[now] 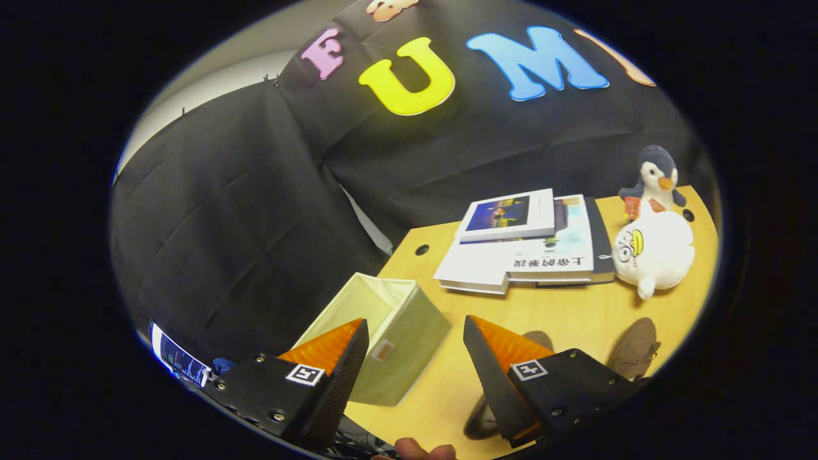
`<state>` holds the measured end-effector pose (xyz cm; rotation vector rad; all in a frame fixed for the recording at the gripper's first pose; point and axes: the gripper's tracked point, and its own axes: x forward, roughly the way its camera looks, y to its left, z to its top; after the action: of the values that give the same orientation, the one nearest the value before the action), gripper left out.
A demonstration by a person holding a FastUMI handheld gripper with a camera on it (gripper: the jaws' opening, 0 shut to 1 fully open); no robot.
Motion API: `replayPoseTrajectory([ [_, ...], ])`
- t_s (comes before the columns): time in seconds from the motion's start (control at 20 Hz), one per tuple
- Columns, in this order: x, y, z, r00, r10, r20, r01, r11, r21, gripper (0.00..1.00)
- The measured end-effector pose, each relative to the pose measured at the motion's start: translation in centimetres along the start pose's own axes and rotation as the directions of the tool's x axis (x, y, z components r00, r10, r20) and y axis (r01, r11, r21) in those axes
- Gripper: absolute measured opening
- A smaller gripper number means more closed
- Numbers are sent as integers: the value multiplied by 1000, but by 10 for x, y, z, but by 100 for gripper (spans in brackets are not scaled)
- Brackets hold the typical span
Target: Open the storage box then place both shoes into the box .Put the left shoe in first, then the right shoe, with the right side of both shoes facing outward in a uniform manner.
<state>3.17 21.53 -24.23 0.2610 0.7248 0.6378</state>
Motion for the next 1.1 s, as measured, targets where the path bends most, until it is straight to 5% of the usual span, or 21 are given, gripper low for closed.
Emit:
replayPoseTrajectory([
  [0.55, -17, -99, -99, 955, -229, -191, 242, 969, 50, 91],
  [1.1, 28, -158, -152, 849, -379, -368, 386, 921, -58, 86],
])
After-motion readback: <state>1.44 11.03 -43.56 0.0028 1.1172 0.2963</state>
